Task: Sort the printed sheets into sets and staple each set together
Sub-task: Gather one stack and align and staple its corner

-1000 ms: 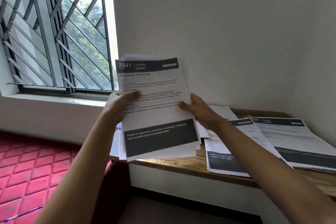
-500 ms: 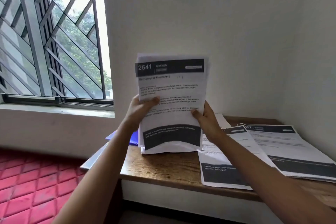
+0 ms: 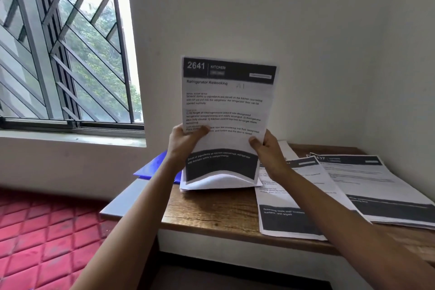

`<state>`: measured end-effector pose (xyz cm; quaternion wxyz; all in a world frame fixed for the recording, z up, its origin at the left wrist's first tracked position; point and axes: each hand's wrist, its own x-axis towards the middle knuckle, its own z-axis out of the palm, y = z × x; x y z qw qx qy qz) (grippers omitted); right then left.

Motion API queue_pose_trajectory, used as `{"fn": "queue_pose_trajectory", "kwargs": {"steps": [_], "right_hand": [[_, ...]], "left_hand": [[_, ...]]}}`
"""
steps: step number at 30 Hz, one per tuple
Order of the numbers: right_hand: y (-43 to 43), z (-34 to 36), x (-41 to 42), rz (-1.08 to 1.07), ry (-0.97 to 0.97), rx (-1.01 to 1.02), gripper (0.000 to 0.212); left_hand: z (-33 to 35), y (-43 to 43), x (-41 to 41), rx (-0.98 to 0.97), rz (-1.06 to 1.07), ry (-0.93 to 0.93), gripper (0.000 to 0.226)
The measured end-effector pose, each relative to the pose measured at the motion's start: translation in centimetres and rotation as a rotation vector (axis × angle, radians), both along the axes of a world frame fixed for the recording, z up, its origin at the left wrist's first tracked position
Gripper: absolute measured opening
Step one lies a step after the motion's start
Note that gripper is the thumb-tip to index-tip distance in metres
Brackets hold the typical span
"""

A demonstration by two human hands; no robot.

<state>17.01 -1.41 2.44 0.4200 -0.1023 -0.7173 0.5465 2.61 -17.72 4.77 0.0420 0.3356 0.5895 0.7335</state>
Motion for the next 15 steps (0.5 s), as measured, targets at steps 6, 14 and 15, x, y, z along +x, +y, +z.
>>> {"fn": "queue_pose_trajectory", "kwargs": {"steps": [6, 14, 15], "right_hand": [[-0.2, -2.3, 0.1, -0.032, -0.158, 0.050, 0.035], [0.1, -0.6, -0.1, -0.077, -0.169, 0.045, 0.035], [0.0, -1.0, -0.1, -0.079, -0.189, 0.053, 0.036]], "left_hand": [[-4.8, 0.1, 0.3, -0.076, 0.213, 0.130, 0.011], [-2.4, 0.4, -0.2, -0.147, 0.251, 0.122, 0.014], [-3.1, 0.4, -0.2, -0.163, 0.246, 0.110, 0.013]]}}
